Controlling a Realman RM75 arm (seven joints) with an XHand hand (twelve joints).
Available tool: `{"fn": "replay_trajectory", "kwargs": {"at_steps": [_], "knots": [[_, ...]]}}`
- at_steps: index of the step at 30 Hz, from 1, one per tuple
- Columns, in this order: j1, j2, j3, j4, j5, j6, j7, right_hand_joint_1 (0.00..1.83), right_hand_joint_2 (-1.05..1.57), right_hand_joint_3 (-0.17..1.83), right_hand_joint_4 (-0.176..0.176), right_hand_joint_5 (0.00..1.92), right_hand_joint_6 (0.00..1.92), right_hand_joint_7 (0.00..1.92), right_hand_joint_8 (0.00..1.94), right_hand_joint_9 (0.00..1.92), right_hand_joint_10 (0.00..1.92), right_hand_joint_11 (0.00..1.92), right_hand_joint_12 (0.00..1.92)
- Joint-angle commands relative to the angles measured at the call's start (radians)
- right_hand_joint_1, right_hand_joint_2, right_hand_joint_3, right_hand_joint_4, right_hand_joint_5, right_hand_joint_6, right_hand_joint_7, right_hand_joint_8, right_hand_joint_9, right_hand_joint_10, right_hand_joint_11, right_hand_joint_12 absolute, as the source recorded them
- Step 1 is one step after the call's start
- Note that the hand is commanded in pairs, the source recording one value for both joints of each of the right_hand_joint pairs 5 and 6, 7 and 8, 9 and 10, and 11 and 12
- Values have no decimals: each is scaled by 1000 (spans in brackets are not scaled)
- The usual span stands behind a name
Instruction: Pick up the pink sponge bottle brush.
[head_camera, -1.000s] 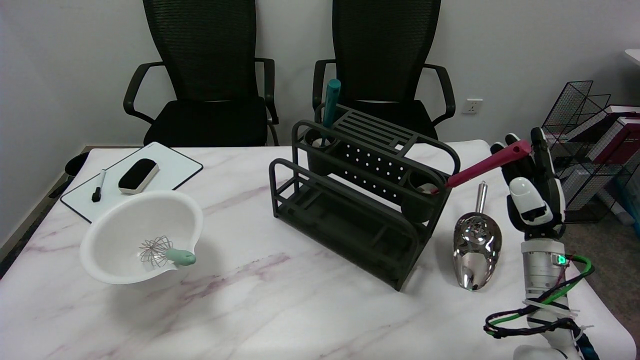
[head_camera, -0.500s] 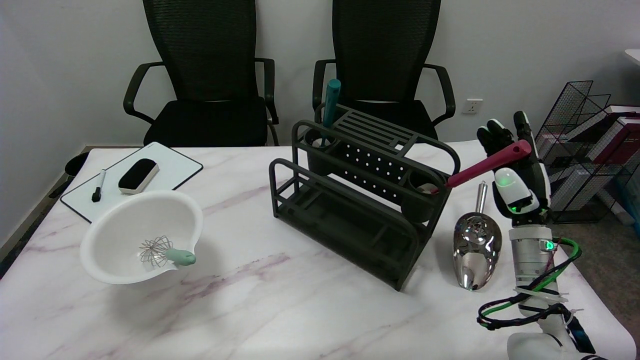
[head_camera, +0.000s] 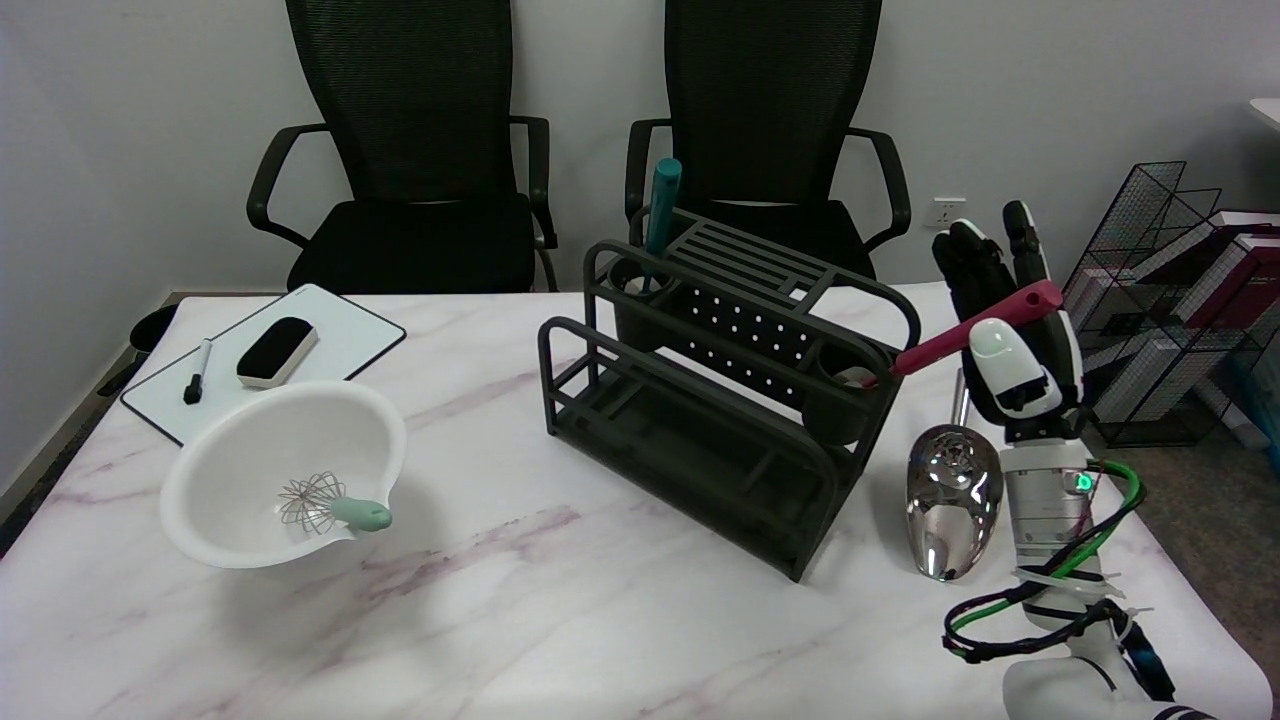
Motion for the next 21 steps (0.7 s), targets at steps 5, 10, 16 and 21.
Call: {"fn": "replay_trajectory", "kwargs": {"at_steps": [5,10,16,21], "knots": [[-39,-14,1,89,-18,-18,-4,1024,170,1055,0,79,79,418,418,409,409,217,217],[-36,-13,6,120,-11,-64,5,1027,296,1047,0,242,242,438,438,473,473,404,404],[-31,-12,21,153,-8,-118,5,1059,422,1043,0,396,396,461,461,542,542,639,639],[-31,-9,35,155,-8,-128,6,1081,463,1044,0,516,516,484,484,590,590,785,785]]}}
